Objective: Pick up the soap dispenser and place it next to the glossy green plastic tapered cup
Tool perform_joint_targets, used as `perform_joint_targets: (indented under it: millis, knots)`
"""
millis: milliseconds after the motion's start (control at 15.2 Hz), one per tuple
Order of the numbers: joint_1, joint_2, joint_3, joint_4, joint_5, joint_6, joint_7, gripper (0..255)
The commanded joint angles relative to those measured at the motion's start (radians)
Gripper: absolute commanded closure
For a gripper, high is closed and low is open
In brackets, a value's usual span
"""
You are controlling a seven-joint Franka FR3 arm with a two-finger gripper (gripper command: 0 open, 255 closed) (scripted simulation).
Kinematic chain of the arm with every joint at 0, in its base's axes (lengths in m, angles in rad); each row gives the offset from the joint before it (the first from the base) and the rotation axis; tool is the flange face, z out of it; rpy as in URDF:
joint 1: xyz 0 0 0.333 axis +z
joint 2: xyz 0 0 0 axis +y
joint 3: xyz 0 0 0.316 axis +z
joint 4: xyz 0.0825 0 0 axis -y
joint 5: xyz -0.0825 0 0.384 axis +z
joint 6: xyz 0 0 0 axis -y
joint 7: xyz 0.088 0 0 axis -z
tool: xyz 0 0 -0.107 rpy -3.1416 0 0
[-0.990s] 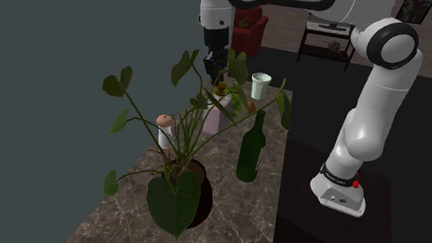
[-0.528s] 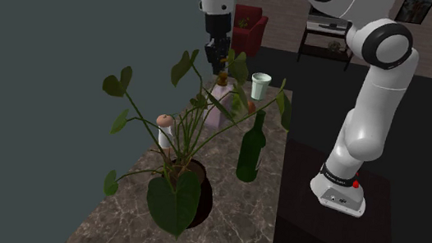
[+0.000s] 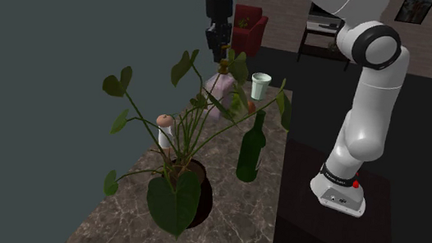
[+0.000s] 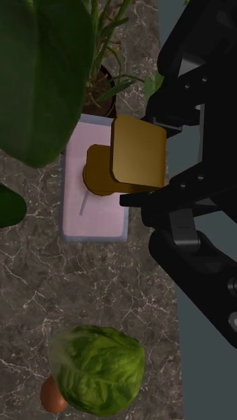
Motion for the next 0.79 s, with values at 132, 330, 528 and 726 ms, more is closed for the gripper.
perform_joint_targets:
  millis: [132,330,528,726]
  knots:
    - [-0.014,-0.002,-0.008,0.035,0.0,-0.038,-0.021,255]
    - [-0.071,-0.101,-0.043,-0.104,0.021,0.001,-0.105,255]
    - [-0.117,-0.18,-0.081,-0.212,0.03,0.028,-0.189,255]
    - [-0.156,-0.243,-0.123,-0.298,0.029,0.048,-0.272,255]
